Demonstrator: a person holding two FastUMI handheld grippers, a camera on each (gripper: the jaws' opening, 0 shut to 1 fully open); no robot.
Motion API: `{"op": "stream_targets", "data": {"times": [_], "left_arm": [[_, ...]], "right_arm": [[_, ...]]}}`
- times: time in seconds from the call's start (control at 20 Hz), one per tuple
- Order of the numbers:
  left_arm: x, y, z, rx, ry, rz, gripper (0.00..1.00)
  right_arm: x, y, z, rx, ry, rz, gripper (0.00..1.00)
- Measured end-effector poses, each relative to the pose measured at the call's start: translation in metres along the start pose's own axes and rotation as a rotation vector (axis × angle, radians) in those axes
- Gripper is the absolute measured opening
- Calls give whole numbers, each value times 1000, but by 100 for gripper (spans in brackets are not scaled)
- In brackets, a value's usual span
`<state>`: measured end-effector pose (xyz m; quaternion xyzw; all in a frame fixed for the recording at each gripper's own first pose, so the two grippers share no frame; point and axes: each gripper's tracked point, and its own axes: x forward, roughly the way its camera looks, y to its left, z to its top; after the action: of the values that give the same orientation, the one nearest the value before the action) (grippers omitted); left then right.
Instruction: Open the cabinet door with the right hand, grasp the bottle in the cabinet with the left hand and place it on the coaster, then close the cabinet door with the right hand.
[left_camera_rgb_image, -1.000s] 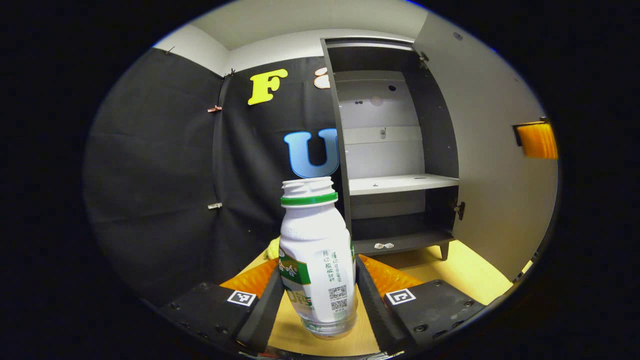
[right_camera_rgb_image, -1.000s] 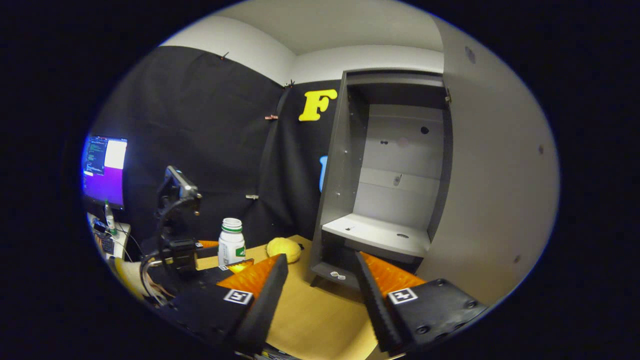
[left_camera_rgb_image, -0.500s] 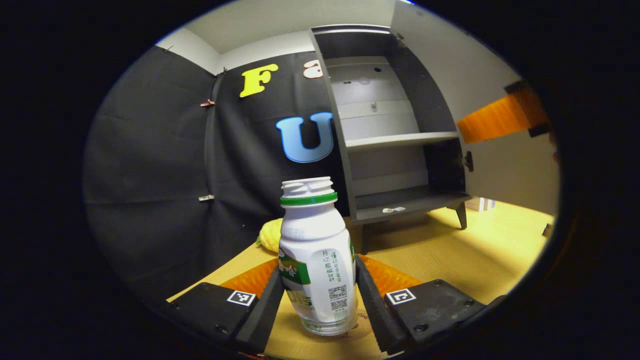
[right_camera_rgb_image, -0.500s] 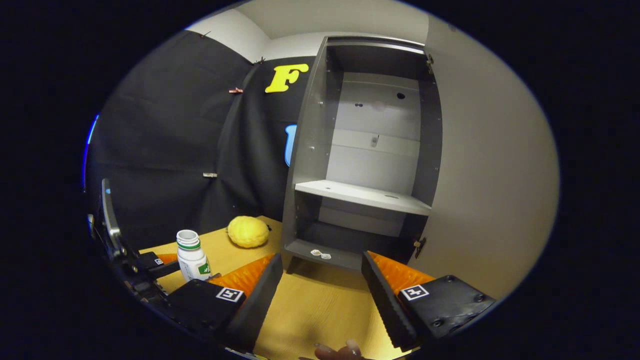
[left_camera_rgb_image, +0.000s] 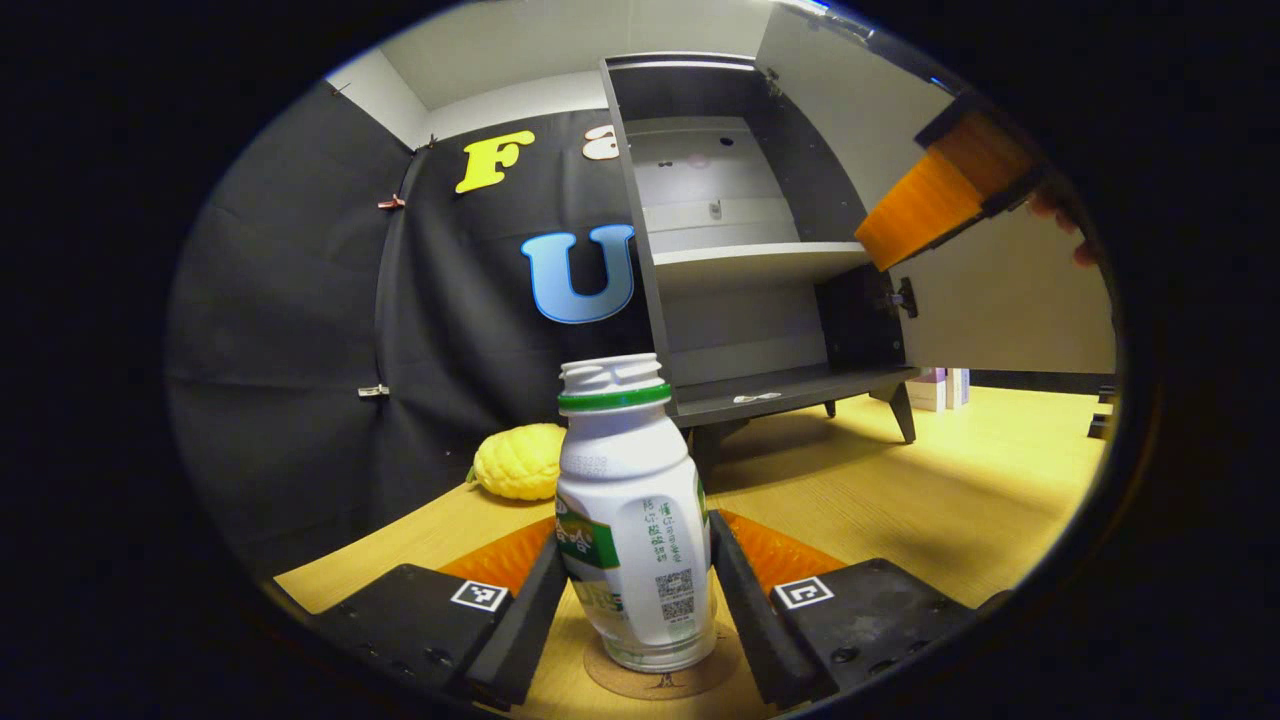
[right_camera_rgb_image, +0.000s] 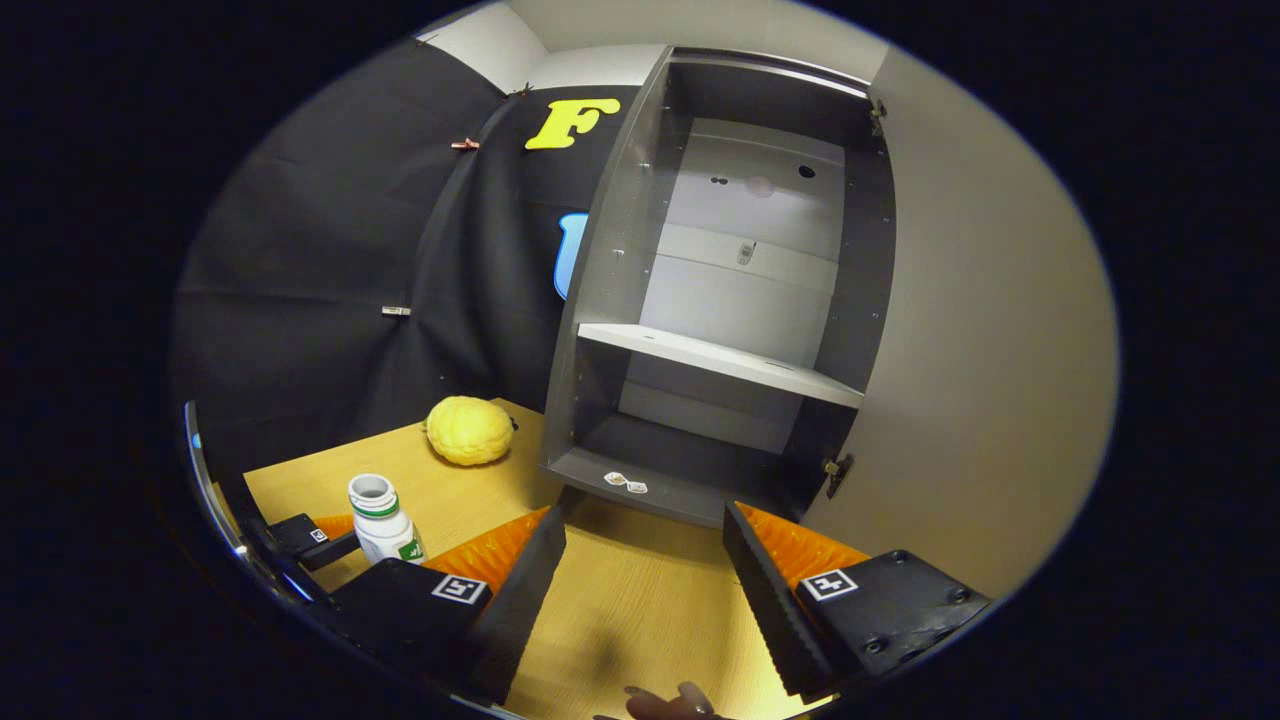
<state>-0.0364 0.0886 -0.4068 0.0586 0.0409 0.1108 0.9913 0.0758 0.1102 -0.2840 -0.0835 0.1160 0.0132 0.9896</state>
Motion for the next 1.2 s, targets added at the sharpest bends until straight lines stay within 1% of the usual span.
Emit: {"op": "stream_targets", "data": {"times": [0.15, 0.2, 0.25, 0.4, 0.55, 0.65, 0.8, 0.9, 1.0, 1.05, 1.1, 1.15, 1.2], "left_arm": [[-6, 0, -6, -3, 5, 0, 86], [-9, 0, -1, -13, 2, -5, 94], [-7, -4, 6, -24, -3, -17, 97], [-5, 6, 38, -30, -22, -6, 96], [-5, 31, 92, 1, -73, 17, 96], [-8, 41, 130, 15, -97, 3, 96], [-27, 43, 175, 25, -96, -47, 96], [-45, 37, 199, 49, -84, -81, 96], [-61, 29, 222, 76, -64, -104, 96], [-68, 21, 229, 72, -45, -126, 92], [-76, 10, 238, 54, -28, -157, 99], [-83, -2, 247, 29, -15, -195, 100], [-89, -11, 257, 5, -8, -219, 100]], "right_arm": [[0, 11, 2, -8, 2, 21, 98], [-1, 13, 4, -15, 0, 24, 98], [-2, 13, 7, -18, -5, 25, 98], [-11, 4, 25, -27, -27, -3, 98], [-27, -13, 52, -13, -52, -39, 98], [-44, -21, 74, -11, -69, -37, 98], [-70, -37, 107, -15, -98, -57, 98], [-89, -48, 122, 8, -81, -73, 97], [-116, -45, 147, 39, -98, -41, 98], [-129, -38, 155, 50, -98, -3, 98], [-145, -31, 158, 62, -94, 38, 98], [-162, -26, 160, 70, -90, 76, 98], [-177, -29, 160, 72, -86, 90, 98]]}}
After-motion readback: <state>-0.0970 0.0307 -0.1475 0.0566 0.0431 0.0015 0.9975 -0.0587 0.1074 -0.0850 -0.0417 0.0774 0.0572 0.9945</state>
